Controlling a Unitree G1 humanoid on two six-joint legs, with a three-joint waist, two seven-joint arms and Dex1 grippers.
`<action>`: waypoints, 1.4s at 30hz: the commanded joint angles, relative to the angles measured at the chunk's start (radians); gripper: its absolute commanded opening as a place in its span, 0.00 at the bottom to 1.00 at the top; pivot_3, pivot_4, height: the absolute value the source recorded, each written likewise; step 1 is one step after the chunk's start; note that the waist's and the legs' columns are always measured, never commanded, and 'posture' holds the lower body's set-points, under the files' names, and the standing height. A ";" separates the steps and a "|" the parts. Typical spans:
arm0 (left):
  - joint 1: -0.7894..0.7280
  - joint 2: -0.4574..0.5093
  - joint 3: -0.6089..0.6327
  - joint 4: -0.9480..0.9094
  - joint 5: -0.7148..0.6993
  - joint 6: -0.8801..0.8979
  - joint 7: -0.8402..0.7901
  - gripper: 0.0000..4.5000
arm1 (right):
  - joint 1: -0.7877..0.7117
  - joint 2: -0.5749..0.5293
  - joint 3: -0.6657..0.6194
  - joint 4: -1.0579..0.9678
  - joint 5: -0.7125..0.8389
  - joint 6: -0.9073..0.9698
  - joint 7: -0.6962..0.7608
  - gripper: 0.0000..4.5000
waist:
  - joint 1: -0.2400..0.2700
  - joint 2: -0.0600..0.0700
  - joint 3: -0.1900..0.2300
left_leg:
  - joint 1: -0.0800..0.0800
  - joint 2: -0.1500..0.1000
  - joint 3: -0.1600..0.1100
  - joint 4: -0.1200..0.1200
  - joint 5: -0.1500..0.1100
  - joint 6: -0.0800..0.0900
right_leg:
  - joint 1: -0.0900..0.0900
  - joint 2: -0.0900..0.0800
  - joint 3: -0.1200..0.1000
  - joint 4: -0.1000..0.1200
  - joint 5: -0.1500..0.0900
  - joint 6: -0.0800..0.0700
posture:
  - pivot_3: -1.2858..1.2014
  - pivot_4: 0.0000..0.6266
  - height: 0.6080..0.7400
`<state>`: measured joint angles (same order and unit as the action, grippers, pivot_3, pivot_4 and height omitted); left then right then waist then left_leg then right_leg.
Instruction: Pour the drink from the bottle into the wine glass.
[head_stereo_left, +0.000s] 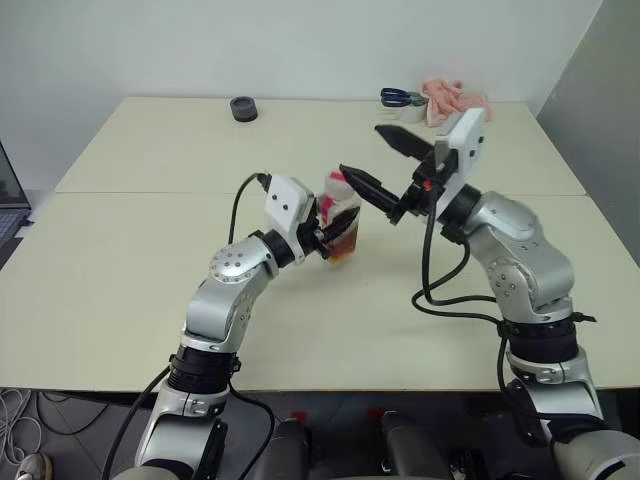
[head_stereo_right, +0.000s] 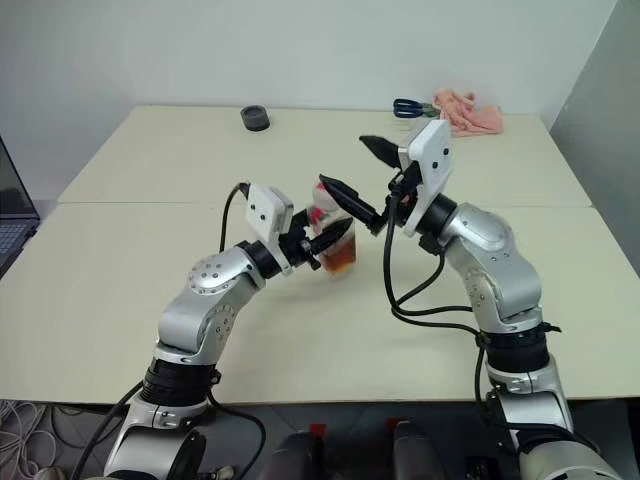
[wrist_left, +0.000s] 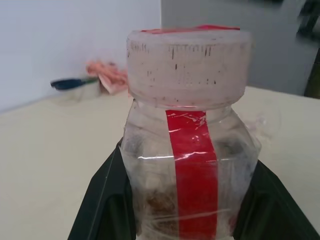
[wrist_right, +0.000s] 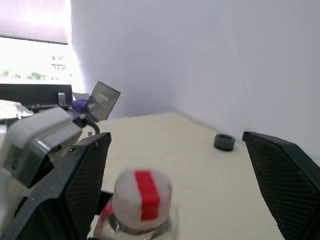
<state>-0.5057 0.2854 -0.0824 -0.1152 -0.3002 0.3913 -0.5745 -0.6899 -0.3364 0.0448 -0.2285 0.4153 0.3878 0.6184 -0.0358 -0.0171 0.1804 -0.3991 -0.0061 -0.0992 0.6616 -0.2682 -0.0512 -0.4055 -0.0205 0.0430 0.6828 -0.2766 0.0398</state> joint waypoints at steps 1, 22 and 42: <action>-0.021 0.004 0.009 -0.041 -0.003 -0.017 -0.004 0.40 | -0.010 0.005 -0.024 -0.042 0.031 -0.015 0.014 1.00 | 0.000 0.000 0.000 | 0.000 0.000 0.000 0.000 0.000 0.000 | 0.000 0.000 0.000 0.000 0.000 0.000 | 0.52 0.24 1.00; -0.029 0.004 0.007 -0.041 -0.001 -0.012 -0.006 0.40 | -0.016 0.074 0.063 0.050 -0.011 0.072 -0.025 1.00 | 0.002 0.000 0.000 | 0.000 0.000 0.000 0.000 0.000 0.000 | 0.000 0.000 0.000 0.000 0.000 0.000 | 0.52 0.24 1.00; -0.028 0.000 0.005 -0.041 0.005 -0.015 -0.001 0.40 | -0.015 0.083 0.059 0.074 0.002 0.092 0.009 0.39 | 0.003 0.000 0.000 | 0.000 0.000 0.000 0.000 0.000 0.000 | 0.000 0.000 0.000 0.000 0.000 0.000 | 0.52 0.24 1.00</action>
<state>-0.5094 0.2883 -0.0824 -0.1139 -0.2929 0.3908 -0.5774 -0.6848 -0.2533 0.1197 -0.1316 0.4063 0.4816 0.6137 -0.0333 -0.0170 0.1804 -0.3992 -0.0064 -0.0993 0.6618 -0.2681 -0.0514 -0.4054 -0.0209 0.0433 0.6828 -0.2766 0.0397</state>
